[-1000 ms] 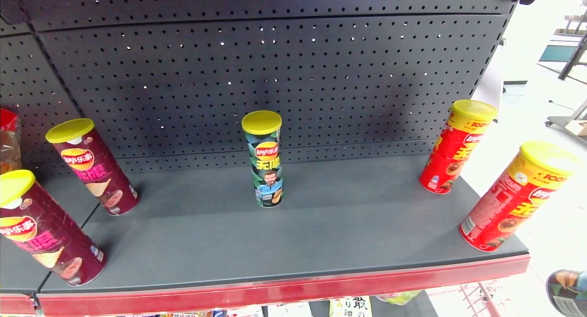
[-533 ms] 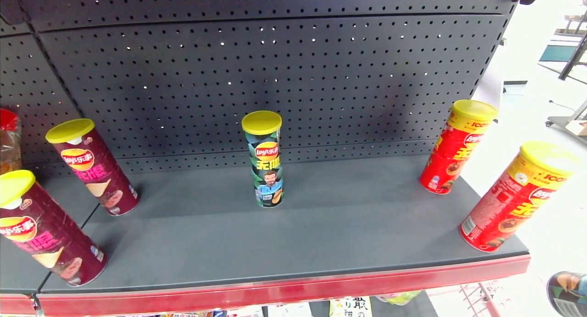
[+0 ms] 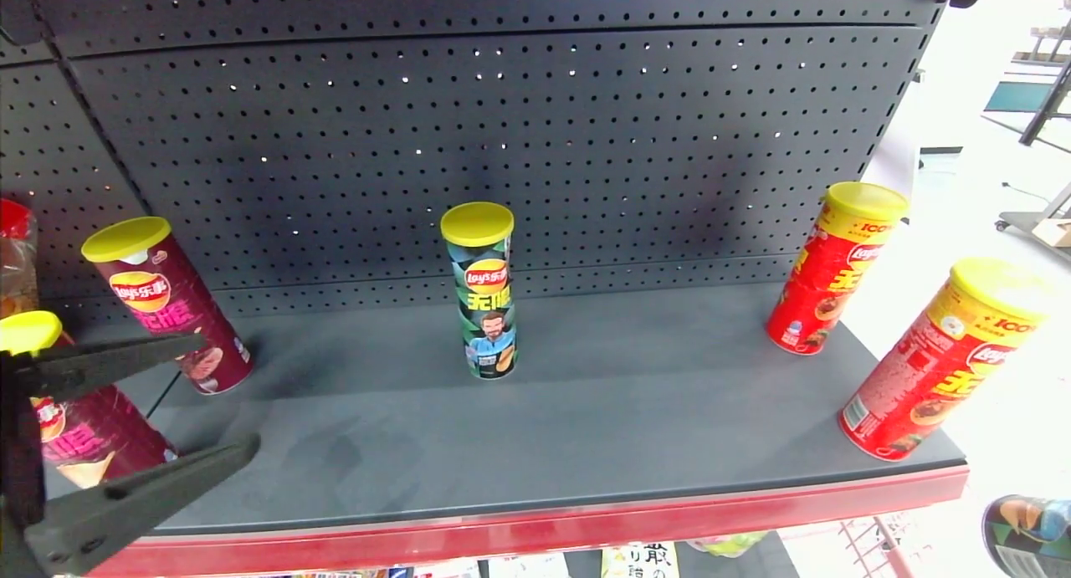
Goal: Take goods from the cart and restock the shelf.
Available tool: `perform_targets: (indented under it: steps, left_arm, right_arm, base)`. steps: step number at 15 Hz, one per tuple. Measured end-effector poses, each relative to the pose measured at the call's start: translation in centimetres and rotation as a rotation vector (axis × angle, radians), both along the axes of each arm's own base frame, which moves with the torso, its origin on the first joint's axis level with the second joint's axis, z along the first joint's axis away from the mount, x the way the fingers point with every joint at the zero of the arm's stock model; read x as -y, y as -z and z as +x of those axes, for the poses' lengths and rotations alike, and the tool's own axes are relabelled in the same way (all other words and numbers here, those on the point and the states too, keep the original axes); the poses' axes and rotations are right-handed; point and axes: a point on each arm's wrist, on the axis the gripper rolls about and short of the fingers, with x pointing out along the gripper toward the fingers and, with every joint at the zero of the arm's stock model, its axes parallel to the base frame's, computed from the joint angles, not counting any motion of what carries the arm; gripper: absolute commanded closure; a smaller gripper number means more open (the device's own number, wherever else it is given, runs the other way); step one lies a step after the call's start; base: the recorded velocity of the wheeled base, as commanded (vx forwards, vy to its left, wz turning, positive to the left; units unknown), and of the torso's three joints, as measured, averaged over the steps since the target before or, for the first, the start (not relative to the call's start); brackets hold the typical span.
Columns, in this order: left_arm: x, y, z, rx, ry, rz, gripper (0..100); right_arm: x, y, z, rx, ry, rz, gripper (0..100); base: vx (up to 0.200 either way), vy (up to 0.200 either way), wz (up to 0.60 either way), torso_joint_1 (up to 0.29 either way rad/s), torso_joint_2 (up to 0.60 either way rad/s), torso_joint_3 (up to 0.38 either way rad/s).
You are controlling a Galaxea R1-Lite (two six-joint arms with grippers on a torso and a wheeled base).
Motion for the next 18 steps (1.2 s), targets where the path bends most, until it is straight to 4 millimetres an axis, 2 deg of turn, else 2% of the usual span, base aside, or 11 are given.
perform_targets:
  steps: [4, 7, 12, 18]
  left_arm:
    - [1.6, 1.0, 5.7, 0.019, 0.048, 0.052, 0]
    - [3.3, 1.2, 9.2, 0.016, 0.066, 0.069, 0]
    - [5.4, 2.0, 13.5, 0.048, 0.047, 0.077, 0]
    - [6.7, 3.0, 17.5, 0.077, 0.019, 0.071, 0]
  right_arm:
    - [0.0, 0.1, 0.0, -0.002, -0.001, 0.001, 100]
    - [0.0, 0.1, 0.0, 0.001, 0.000, 0.004, 100]
    - [0.0, 0.0, -0.1, 0.005, 0.007, 0.005, 100]
    - [0.0, 0.1, 0.0, -0.007, 0.008, 0.007, 100]
  base:
    - [0.000, 0.000, 0.00, 0.000, 0.00, 0.000]
    - [0.000, 0.000, 0.00, 0.000, 0.00, 0.000]
    - [0.000, 0.000, 0.00, 0.000, 0.00, 0.000]
    - [0.000, 0.000, 0.00, 0.000, 0.00, 0.000]
